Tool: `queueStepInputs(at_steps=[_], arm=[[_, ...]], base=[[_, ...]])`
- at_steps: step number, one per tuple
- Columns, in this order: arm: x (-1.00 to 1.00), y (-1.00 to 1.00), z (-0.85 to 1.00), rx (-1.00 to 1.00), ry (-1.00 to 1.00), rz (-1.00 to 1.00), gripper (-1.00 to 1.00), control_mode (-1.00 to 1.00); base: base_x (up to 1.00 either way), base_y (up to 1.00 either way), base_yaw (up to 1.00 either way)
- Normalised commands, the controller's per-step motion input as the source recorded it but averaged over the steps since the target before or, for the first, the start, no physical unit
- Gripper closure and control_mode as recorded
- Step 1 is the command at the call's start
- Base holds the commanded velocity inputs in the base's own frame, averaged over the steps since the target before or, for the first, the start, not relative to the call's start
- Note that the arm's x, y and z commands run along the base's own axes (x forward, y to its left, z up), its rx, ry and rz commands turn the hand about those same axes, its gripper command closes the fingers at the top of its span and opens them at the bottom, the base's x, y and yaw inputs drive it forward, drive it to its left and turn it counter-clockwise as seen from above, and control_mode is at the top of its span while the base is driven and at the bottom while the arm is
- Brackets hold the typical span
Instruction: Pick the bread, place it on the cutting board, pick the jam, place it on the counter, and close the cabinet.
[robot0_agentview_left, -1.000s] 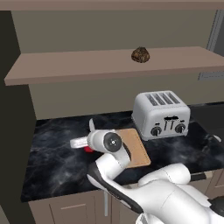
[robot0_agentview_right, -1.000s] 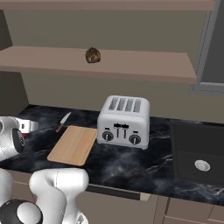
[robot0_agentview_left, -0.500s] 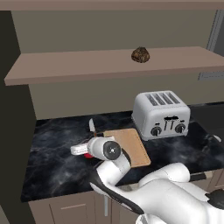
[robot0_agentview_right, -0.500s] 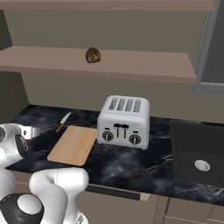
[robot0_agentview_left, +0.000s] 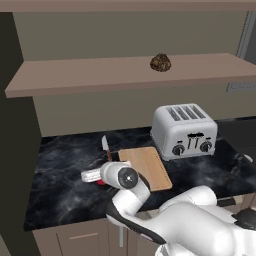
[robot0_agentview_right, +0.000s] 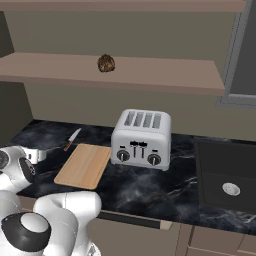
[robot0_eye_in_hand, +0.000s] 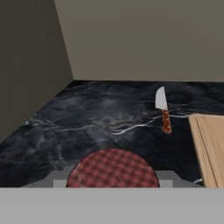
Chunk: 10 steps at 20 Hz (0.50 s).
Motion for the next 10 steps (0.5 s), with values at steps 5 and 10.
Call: queueStepInputs(at_steps=[5,10], arm=[[0.0,0.04,-0.04,0.0,0.0,0.0,1.0,-1.0],[0.0,0.02,-0.03,0.0,0.0,0.0,1.0,-1.0]], base=[[0.0,0.0,0.0],[0.0,0.0,0.0]])
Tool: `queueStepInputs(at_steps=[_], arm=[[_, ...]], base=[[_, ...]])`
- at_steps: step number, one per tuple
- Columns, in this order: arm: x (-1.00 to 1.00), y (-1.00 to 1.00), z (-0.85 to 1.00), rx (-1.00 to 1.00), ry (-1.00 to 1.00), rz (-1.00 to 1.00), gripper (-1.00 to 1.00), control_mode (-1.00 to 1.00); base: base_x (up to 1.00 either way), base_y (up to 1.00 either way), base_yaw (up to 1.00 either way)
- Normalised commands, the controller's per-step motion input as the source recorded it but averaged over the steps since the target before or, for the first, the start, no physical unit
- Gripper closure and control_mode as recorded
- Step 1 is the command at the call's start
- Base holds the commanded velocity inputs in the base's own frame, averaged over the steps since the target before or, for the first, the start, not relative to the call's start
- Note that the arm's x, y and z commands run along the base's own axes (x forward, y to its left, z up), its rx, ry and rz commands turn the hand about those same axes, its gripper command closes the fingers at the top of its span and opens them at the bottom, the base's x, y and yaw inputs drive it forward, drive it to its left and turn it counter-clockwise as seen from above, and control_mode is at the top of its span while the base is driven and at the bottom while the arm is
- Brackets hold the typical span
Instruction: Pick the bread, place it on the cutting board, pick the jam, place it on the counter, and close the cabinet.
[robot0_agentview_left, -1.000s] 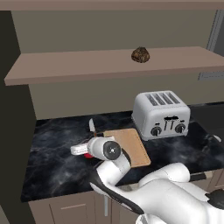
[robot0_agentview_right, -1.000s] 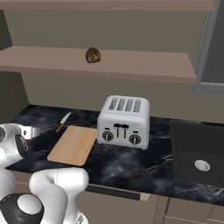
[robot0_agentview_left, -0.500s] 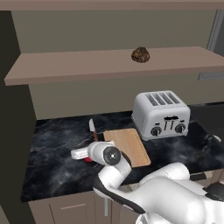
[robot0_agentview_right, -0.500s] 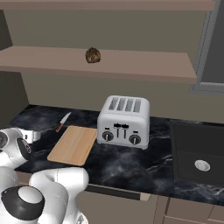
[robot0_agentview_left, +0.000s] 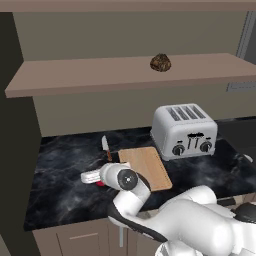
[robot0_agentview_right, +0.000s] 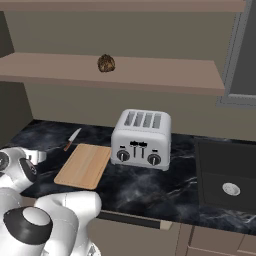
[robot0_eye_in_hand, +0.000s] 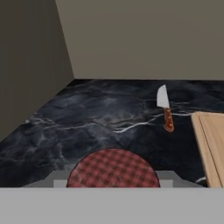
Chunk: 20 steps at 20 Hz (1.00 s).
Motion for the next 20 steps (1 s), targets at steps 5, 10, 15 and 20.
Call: queueStepInputs(at_steps=[5,10,15,20], arm=[[0.0,0.06,-0.04,0.0,0.0,0.0,1.0,-1.0],[0.0,0.06,-0.05,0.0,0.0,0.0,1.0,-1.0],[0.0,0.06,-0.09,0.0,0.0,0.0,1.0,-1.0],[0.0,0.06,-0.14,0.0,0.0,0.0,1.0,-1.0]], base=[[0.0,0.0,0.0],[0.0,0.0,0.0],[0.0,0.0,0.0],[0.0,0.0,0.0]])
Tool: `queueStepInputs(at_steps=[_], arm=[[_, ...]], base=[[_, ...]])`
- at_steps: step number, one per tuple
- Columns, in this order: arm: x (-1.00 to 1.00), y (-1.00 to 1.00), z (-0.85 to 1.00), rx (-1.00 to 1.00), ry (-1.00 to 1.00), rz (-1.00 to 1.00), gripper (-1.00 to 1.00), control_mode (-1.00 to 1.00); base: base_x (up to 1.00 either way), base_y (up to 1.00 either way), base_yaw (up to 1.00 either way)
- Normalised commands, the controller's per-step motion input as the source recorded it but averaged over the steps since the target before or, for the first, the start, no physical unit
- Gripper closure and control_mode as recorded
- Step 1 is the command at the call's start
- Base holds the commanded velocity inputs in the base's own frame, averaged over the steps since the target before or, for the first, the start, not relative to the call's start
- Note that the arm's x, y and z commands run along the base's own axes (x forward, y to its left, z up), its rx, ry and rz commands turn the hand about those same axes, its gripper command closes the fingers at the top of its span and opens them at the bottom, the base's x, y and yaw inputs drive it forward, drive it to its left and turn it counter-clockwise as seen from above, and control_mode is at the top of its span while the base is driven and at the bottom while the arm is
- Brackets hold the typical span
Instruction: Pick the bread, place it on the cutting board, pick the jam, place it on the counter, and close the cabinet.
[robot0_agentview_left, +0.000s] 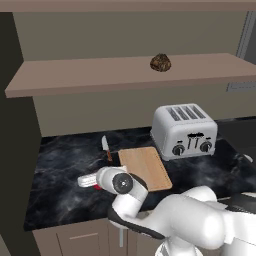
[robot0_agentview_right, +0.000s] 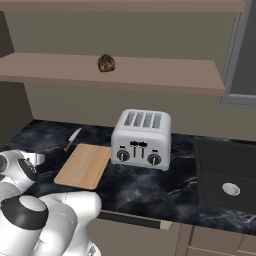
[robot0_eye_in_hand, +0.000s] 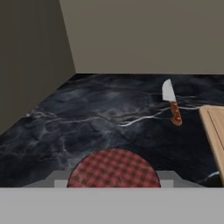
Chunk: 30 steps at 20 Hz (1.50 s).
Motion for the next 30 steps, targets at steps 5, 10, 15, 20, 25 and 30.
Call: queueStepInputs(at_steps=[5,10,15,20,25,30], arm=[[0.0,0.02,-0.17,0.0,0.0,0.0,1.0,-1.0],[0.01,0.02,-0.18,0.0,0.0,0.0,1.0,-1.0],[0.04,0.01,-0.14,0.0,0.0,0.0,1.0,-1.0],[0.07,0.03,-0.13,0.0,0.0,0.0,1.0,-1.0],[0.02,0.0,-0.11,0.0,0.0,0.0,1.0,-1.0],[0.02,0.03,-0.14,0.0,0.0,0.0,1.0,-1.0]], base=[[0.0,0.0,0.0],[0.0,0.0,0.0],[0.0,0.0,0.0],[0.0,0.0,0.0],[0.0,0.0,0.0],[0.0,0.0,0.0]])
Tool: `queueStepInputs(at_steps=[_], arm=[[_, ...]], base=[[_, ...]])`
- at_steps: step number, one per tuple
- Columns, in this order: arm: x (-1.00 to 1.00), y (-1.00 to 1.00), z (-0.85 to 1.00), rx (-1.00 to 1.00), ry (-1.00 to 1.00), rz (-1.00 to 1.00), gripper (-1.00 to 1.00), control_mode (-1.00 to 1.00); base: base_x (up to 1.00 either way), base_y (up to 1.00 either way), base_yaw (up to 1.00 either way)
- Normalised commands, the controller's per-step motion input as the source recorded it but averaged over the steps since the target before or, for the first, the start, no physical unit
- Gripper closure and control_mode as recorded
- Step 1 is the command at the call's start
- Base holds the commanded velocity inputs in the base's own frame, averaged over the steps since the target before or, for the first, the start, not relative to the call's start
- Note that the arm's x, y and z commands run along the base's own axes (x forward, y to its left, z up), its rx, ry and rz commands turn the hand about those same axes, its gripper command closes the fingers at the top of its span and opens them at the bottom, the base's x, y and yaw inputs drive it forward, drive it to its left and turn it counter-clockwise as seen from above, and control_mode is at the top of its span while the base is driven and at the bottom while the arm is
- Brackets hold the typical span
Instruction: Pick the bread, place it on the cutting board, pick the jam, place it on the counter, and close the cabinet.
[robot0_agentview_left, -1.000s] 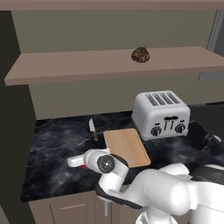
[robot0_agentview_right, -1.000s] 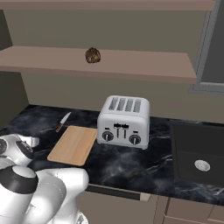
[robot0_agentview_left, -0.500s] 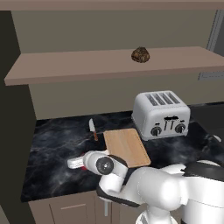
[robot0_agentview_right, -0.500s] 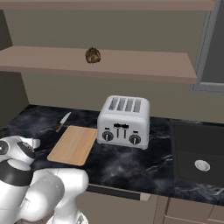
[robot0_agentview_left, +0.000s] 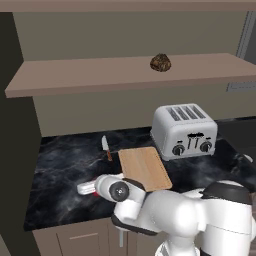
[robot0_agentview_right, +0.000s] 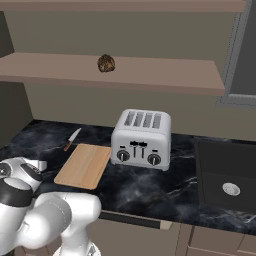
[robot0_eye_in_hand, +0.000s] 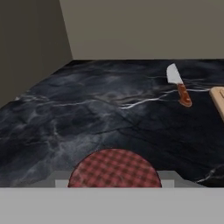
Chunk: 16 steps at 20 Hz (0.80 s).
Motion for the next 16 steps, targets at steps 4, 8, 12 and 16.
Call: queueStepInputs(at_steps=[4,8,12,16], arm=[[0.0,0.01,-0.12,0.0,0.0,0.0,1.0,-1.0],[0.0,0.04,-0.11,0.0,0.0,0.0,1.0,-1.0],[0.0,0.03,-0.12,0.0,0.0,0.0,1.0,-1.0],[0.0,0.03,-0.11,0.0,0.0,0.0,1.0,-1.0]], base=[[0.0,0.0,0.0],[0.0,0.0,0.0],[0.0,0.0,0.0],[0.0,0.0,0.0]])
